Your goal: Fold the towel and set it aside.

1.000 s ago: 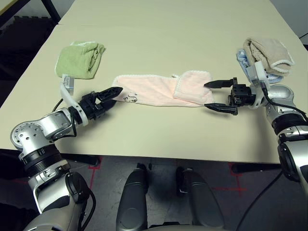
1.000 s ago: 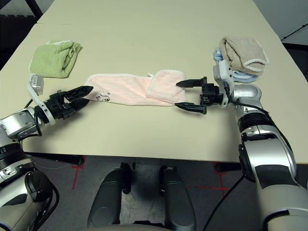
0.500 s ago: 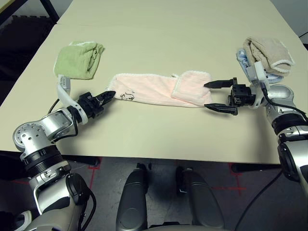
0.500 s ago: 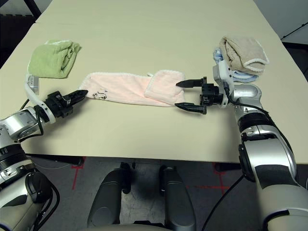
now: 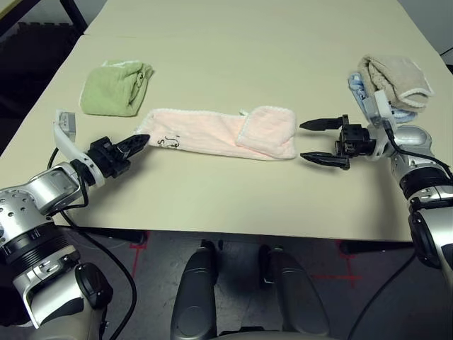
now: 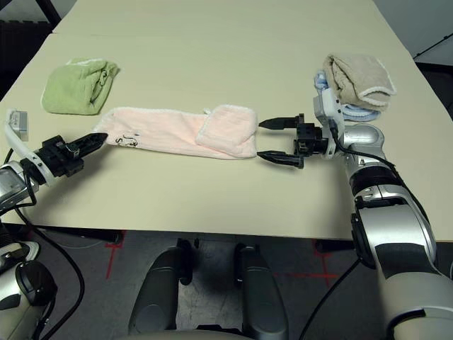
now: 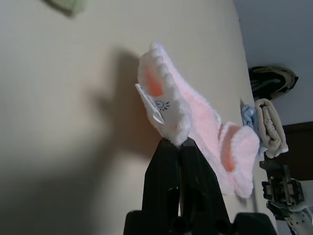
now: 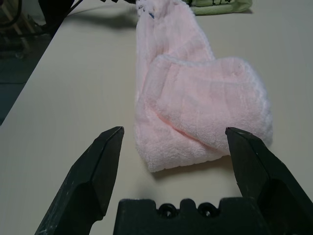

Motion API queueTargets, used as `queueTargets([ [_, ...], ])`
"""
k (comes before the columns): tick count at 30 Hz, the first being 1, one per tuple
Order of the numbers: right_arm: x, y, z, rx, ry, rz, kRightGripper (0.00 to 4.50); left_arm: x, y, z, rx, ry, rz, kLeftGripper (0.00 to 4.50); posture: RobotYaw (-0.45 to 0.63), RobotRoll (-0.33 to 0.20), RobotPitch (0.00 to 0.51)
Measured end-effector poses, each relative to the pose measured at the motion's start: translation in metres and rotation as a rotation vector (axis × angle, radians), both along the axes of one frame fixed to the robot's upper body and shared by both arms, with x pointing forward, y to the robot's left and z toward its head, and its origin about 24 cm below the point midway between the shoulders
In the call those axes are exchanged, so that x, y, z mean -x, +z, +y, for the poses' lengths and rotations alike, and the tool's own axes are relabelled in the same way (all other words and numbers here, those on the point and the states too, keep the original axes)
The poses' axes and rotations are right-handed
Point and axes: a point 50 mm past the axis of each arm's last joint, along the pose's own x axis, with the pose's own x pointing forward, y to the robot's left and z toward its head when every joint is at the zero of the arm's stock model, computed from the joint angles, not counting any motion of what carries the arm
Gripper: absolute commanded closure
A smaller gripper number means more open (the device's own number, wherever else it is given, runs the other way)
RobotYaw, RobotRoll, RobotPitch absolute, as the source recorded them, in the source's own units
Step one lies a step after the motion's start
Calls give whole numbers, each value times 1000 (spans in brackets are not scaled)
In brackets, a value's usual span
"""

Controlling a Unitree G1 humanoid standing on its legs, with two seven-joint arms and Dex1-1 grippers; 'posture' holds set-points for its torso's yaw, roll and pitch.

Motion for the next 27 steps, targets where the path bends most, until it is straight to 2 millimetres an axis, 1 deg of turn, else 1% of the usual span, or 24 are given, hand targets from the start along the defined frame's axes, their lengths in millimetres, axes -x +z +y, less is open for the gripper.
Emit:
queueTargets([
  [5, 1, -2, 0, 1, 4, 2, 0, -2, 20, -6, -21, -57, -57, 4453, 56, 0, 187],
  [7, 1, -2, 1, 1, 5, 2, 0, -4, 27, -12, -26, -100, -83, 4453, 56, 0, 186],
  [13, 1, -3, 2, -1, 8, 1, 0, -6, 57, -45, -58, -302, -187, 4453, 52, 0, 184],
  [16, 1, -3, 2, -1, 8, 1, 0, -8, 61, -58, -58, -374, -204, 4453, 50, 0, 186],
  [21, 0, -1, 2, -1, 9, -3, 0, -16, 61, -94, -37, -503, -215, 4453, 49, 0, 187],
  [25, 0, -2, 2, -1, 6, 1, 0, -21, 67, -113, -22, -551, -253, 4453, 46, 0, 188],
  [27, 0, -2, 1, 4, 5, 2, 0, -23, 67, -123, -16, -581, -260, 4453, 46, 0, 188],
])
